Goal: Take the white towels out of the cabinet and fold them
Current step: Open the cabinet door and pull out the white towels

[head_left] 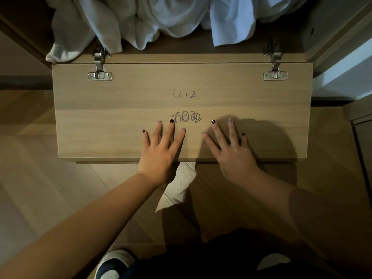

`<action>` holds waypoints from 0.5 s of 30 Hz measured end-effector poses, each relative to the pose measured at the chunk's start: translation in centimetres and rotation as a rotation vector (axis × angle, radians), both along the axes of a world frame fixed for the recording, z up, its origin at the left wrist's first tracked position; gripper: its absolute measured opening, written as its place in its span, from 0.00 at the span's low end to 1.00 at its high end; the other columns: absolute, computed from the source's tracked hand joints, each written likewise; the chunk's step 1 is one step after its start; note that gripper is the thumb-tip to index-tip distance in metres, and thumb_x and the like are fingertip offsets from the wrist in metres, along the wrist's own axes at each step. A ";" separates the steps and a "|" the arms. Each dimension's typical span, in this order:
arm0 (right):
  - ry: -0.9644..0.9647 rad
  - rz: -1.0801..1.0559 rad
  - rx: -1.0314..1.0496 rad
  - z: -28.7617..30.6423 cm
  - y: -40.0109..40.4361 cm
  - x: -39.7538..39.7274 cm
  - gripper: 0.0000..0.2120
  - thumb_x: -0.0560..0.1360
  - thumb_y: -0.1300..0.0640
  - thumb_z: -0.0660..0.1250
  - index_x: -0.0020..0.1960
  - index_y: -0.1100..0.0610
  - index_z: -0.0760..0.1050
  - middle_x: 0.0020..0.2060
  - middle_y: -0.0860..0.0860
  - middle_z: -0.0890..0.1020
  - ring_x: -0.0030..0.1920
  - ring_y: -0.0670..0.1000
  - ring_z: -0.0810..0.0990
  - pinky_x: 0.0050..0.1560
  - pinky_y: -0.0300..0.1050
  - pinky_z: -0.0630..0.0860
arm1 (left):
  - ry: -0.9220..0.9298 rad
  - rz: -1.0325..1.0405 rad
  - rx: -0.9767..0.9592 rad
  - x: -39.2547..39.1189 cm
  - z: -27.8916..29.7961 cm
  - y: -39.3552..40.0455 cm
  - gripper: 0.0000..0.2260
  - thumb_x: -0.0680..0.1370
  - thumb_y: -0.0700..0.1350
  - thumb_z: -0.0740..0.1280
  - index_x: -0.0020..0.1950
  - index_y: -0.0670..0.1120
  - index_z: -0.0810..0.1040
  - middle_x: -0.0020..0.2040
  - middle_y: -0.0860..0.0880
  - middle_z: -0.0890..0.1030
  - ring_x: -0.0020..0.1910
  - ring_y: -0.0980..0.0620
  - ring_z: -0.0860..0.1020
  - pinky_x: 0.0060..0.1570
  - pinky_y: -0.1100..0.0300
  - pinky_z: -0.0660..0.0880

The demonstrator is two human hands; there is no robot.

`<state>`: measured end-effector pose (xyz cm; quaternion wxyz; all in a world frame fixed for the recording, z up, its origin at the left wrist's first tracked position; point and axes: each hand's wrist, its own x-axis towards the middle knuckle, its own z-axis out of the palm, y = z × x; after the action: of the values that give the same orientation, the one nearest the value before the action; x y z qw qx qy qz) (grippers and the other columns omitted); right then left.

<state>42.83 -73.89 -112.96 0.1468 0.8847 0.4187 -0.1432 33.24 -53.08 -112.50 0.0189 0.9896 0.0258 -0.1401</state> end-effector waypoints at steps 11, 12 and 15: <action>0.243 -0.300 0.387 5.8 1.5 3.6 0.40 0.75 0.50 0.68 0.79 0.47 0.48 0.74 0.47 0.27 0.78 0.58 0.47 0.57 0.44 0.74 | -0.367 0.408 -0.424 7.1 4.8 2.7 0.35 0.72 0.43 0.71 0.75 0.36 0.60 0.76 0.34 0.53 0.74 0.34 0.58 0.73 0.42 0.61; 0.205 -0.341 0.430 7.0 2.0 4.8 0.41 0.74 0.52 0.69 0.79 0.47 0.48 0.73 0.46 0.25 0.78 0.57 0.48 0.53 0.42 0.76 | -0.404 0.410 -0.402 8.9 5.6 3.6 0.35 0.72 0.42 0.71 0.75 0.36 0.60 0.76 0.34 0.54 0.74 0.35 0.58 0.73 0.43 0.61; 0.063 -0.348 0.560 10.3 3.4 8.6 0.41 0.72 0.54 0.70 0.78 0.49 0.52 0.75 0.46 0.29 0.76 0.58 0.55 0.58 0.51 0.77 | -0.489 0.474 -0.337 14.1 8.4 5.5 0.34 0.73 0.43 0.70 0.75 0.39 0.60 0.76 0.36 0.55 0.75 0.37 0.57 0.73 0.46 0.60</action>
<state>51.45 -70.46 -102.62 -0.1419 0.9441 0.2886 -0.0727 47.35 -47.58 -104.10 0.2187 0.9434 0.2254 0.1061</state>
